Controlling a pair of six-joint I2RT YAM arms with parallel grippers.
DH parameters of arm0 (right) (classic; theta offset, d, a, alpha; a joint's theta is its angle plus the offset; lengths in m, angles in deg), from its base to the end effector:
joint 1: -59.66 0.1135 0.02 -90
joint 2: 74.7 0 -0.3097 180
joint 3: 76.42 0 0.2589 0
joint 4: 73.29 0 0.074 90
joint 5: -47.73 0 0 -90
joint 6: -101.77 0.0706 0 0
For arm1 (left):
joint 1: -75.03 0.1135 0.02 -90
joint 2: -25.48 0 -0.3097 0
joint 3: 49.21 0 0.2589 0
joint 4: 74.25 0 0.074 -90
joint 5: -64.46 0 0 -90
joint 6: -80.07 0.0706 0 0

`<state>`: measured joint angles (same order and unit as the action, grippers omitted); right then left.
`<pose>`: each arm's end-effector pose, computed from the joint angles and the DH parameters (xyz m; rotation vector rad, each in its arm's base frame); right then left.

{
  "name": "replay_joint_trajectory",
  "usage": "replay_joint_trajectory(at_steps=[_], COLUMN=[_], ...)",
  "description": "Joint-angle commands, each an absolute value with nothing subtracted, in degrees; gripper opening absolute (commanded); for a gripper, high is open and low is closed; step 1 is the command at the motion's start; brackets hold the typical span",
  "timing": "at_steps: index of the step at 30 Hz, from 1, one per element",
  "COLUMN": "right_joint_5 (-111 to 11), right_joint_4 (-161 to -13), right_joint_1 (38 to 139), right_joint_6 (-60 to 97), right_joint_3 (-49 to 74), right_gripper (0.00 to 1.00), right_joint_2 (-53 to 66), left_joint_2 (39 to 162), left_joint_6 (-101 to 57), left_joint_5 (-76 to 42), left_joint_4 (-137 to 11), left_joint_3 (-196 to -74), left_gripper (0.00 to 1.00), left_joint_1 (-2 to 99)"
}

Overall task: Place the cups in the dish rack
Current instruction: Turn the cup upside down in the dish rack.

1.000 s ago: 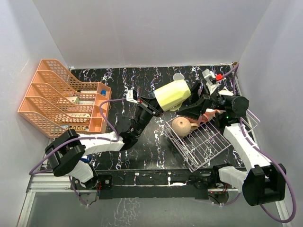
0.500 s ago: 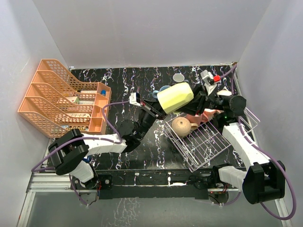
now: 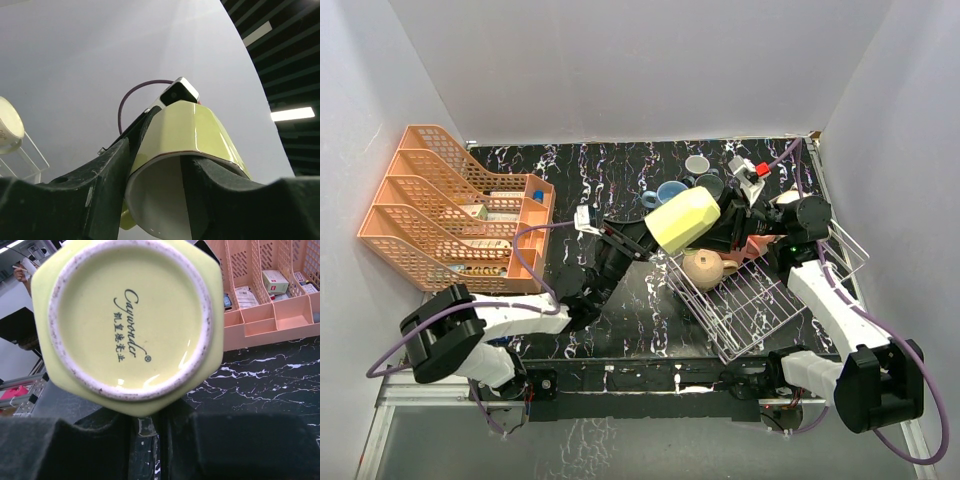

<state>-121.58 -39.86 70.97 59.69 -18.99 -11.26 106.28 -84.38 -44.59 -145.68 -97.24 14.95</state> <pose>0.1985 0.1104 0.4035 -0.9883 1.3884 1.5455 0.1686 -0.2469 0.3670 -0.5072 1.0205 -1.9949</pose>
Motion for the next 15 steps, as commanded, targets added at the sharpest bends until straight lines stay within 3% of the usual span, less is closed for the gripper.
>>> replay_joint_trajectory(at_steps=[1, 4, 11, 15], right_joint_5=[-120.99, -121.51, -122.01, -120.71], right_joint_4=[-37.8, -38.4, -42.39, -45.69], right_joint_1=[71.0, 71.0, 70.96, 71.0], right_joint_6=[59.15, 59.03, 57.68, 56.32], right_joint_3=[-18.46, -18.55, -18.13, -18.29], right_gripper=[0.08, 0.08, 0.08, 0.16], right_joint_2=[-13.2, -13.28, -14.43, -15.21], left_joint_2=[100.07, 97.97, 95.37, 97.21], left_joint_6=[-77.38, -73.06, -63.43, -66.61], left_joint_5=[-43.58, -41.54, -37.74, -37.37], left_joint_4=[-147.13, -141.07, -130.24, -134.95], left_joint_3=[-97.77, -99.06, -102.65, -101.7], left_gripper=[0.4, 0.35, 0.0, 0.0], left_joint_1=[15.89, 16.21, 16.92, 17.18])
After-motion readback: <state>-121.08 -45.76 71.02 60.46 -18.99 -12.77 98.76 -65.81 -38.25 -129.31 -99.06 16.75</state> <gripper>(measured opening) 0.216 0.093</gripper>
